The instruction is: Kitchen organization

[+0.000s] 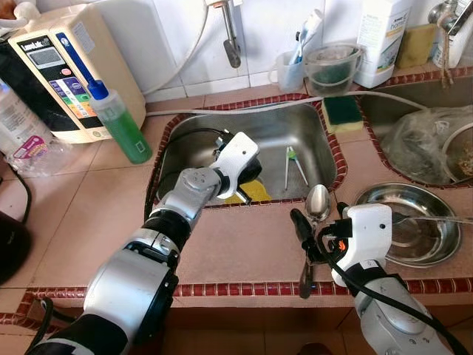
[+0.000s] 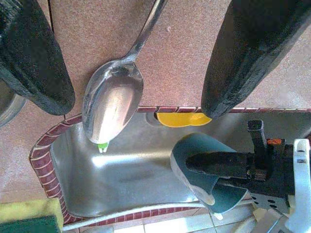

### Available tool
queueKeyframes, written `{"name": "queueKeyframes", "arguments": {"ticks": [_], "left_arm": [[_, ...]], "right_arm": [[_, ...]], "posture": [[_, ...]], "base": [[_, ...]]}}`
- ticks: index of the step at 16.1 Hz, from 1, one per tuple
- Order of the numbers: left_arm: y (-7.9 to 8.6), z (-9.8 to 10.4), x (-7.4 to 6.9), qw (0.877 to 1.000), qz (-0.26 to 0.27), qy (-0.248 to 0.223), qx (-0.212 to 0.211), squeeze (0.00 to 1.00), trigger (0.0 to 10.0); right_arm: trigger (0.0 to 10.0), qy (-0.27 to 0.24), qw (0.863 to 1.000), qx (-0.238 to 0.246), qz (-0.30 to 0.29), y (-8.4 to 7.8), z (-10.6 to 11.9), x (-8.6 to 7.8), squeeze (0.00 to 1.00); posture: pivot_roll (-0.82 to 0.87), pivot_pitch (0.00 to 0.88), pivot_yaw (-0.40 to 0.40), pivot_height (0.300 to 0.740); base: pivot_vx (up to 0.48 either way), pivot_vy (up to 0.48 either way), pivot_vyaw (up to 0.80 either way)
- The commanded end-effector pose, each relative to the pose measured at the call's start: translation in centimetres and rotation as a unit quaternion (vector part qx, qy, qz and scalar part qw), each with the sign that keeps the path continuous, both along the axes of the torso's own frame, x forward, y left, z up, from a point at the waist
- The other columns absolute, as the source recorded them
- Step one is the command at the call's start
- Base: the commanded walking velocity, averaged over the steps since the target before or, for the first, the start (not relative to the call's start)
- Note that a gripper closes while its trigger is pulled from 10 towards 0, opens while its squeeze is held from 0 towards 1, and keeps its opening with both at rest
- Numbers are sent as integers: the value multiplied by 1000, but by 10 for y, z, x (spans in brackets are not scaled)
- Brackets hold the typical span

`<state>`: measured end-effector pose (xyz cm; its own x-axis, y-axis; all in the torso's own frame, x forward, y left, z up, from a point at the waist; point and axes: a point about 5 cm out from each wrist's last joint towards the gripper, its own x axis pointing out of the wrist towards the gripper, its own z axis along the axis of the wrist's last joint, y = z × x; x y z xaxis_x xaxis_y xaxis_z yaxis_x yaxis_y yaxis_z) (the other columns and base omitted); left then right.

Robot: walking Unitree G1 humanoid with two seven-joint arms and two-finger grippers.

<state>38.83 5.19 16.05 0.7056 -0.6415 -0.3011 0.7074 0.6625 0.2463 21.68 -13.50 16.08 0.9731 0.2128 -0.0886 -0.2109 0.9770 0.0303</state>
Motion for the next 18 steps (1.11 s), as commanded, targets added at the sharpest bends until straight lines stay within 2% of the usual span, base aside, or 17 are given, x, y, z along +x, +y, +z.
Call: {"name": "queueKeyframes", "arguments": {"ticks": [1, 15, 18], "left_arm": [[10, 3, 4, 1000, 9, 0, 9, 1000, 10000], [17, 10, 7, 1000, 14, -3, 5, 1000, 10000], [24, 15, 10, 1000, 24, -7, -1, 1000, 10000]], "right_arm": [[10000, 3, 1000, 8, 12, 5, 1, -2, 0], [10000, -12, 999, 24, 25, 8, 8, 4, 0], [10000, -23, 999, 29, 22, 7, 11, 5, 0]], "posture": [[-410, 112, 247, 736], [-403, 103, 234, 736], [-400, 102, 231, 736]], "base": [[0, 0, 0], [0, 0, 0], [0, 0, 0]]}}
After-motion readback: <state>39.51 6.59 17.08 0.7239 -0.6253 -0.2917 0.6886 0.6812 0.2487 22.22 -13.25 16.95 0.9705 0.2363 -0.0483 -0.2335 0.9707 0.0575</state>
